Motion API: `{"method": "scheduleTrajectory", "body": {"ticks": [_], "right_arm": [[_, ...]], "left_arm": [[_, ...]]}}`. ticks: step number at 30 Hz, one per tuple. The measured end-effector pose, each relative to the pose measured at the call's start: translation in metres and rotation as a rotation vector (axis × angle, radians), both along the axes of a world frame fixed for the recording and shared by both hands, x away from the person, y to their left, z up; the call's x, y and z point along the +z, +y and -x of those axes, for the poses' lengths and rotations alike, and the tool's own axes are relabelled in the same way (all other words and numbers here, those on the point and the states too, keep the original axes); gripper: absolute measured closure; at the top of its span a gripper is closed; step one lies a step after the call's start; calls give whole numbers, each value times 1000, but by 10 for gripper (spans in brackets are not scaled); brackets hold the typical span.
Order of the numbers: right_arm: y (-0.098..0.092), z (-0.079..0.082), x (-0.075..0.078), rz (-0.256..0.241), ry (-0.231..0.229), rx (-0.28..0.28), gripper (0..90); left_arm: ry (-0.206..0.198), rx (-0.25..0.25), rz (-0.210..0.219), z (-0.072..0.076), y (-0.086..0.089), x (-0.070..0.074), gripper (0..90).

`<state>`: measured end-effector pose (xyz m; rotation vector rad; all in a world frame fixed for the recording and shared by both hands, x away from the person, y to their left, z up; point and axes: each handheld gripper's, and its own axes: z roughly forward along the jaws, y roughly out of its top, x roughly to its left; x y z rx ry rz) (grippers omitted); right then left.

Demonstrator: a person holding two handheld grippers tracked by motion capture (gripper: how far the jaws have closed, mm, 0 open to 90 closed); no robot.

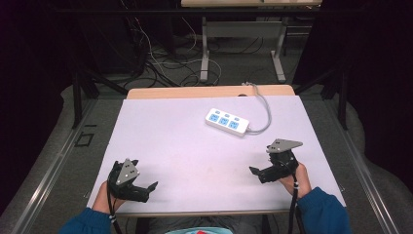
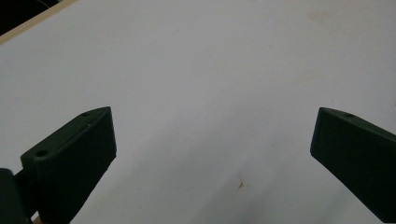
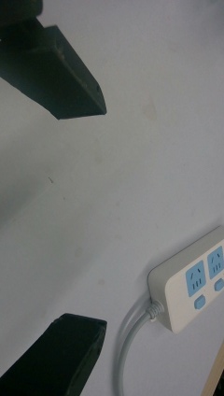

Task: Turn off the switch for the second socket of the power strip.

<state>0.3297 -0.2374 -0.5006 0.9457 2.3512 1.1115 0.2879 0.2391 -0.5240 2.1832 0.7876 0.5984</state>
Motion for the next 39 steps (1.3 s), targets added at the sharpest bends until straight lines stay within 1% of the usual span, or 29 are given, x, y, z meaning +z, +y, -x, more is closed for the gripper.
{"method": "scheduleTrajectory", "body": {"ticks": [2, 3, 4, 6, 9, 10, 11, 12, 14, 15, 17, 19, 22, 25, 27, 28, 29, 31, 32, 33, 34, 35, 36, 39], "right_arm": [[-2, 3, -1, 6, -3, -4, 0], [-3, 3, -2, 0, -8, -4, 0], [-4, 5, -1, 7, 5, -4, 0], [-5, 7, -3, 0, 0, -15, 0], [-8, 10, -4, 1, -4, -12, 0], [-9, 11, -5, 0, -2, -17, 0], [-9, 12, -4, 7, 10, -13, 0], [-10, 13, -5, 4, -1, -16, 0], [-10, 14, -5, 4, 1, -23, 0], [-11, 15, -6, 6, -4, -21, 0], [-12, 16, -6, 9, 8, -19, 0], [-13, 17, -7, 12, -1, -19, 0], [-13, 19, -8, 5, 2, -24, 0], [-14, 21, -8, 9, 8, -22, 0], [-15, 22, -9, 6, 3, -28, 0], [-16, 22, -9, 12, 13, -19, 0], [-16, 22, -9, 13, 3, -18, 0], [-16, 24, -10, 12, 10, -26, 0], [-16, 25, -11, 8, 7, -24, 0], [-17, 25, -11, 16, 2, -15, 0], [-17, 26, -11, 14, 9, -28, 0], [-17, 27, -12, 8, 10, -25, 0], [-18, 28, -12, 12, 2, -27, 0], [-19, 29, -12, 19, 9, -16, 0]], "left_arm": [[0, 1, 0, 0, 0, 0, 1], [0, 0, 0, 0, 0, 0, 1], [0, 1, 1, 0, 0, 0, 1], [0, 1, 2, 0, 0, 0, 1], [0, 0, 0, 0, 0, 0, 1], [0, 0, 0, 0, 0, 0, 1], [0, 1, 2, 0, 0, 0, 1], [0, 1, 1, 0, 0, 0, 1], [0, 2, 4, 0, 0, 0, 1], [0, 2, 4, 0, 0, 0, 1], [0, 2, 4, 0, 0, 0, 1], [0, -1, 1, 0, 0, 0, 1], [0, -1, 1, 0, 0, 0, 1], [1, 0, -1, 0, 0, 0, 1], [1, 0, -1, 0, 0, 0, 1], [1, 0, -1, 0, 0, 0, 1], [1, 0, -1, 0, 0, 0, 1], [1, -1, -2, 0, 0, 0, 1], [1, -1, -3, 0, 0, 0, 1], [1, -2, -1, 0, 0, 0, 1], [1, -1, -3, 0, 0, 0, 1], [1, -1, -3, 0, 0, 0, 1], [2, -1, -3, 0, 0, 0, 1], [1, -1, -3, 0, 0, 0, 1]]}}
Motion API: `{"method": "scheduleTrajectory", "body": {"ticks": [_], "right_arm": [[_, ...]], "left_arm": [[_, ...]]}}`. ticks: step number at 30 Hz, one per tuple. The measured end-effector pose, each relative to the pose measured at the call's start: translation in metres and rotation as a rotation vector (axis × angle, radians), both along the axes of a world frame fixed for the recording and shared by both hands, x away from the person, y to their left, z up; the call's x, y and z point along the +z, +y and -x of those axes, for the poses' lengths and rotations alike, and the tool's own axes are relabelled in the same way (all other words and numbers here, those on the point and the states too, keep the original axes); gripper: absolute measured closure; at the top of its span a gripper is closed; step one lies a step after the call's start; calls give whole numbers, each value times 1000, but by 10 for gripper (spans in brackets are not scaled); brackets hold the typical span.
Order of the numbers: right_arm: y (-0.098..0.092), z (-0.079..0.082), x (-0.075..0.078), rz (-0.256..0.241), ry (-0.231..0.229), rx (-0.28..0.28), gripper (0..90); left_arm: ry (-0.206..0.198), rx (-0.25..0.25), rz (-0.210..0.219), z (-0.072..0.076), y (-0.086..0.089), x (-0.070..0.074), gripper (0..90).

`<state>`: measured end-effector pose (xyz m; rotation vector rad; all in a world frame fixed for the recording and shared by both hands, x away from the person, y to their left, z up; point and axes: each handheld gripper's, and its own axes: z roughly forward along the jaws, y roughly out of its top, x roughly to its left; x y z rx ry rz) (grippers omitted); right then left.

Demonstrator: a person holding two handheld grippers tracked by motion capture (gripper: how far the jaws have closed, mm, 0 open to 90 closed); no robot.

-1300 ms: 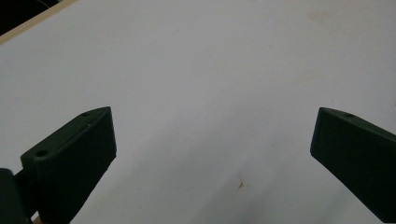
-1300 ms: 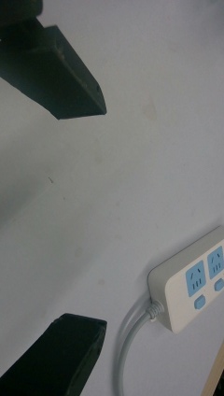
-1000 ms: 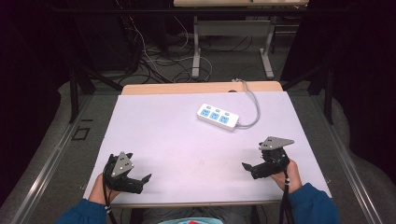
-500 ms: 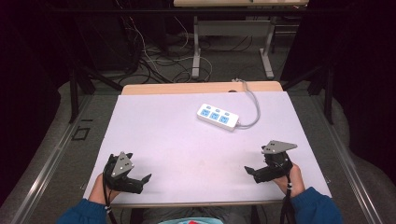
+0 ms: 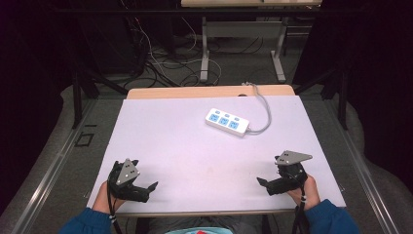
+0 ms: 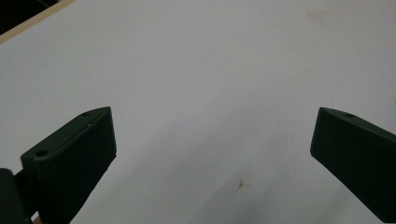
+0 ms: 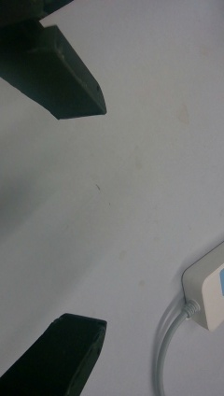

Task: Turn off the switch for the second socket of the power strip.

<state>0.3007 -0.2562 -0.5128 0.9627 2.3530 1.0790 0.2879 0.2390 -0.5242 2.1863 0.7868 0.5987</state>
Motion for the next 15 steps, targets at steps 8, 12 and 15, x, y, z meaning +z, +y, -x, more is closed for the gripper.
{"method": "scheduleTrajectory", "body": {"ticks": [8, 12, 15], "right_arm": [[-1, 4, -1, -1, 1, -11, 0], [-1, 4, -1, -1, 2, -10, 0], [-2, 4, -1, -1, -5, -3, 0]], "left_arm": [[3, 1, 2, 0, 0, 0, 1], [4, 4, 8, -1, -1, -1, 1], [5, -2, 1, -1, 0, -1, 1]]}}
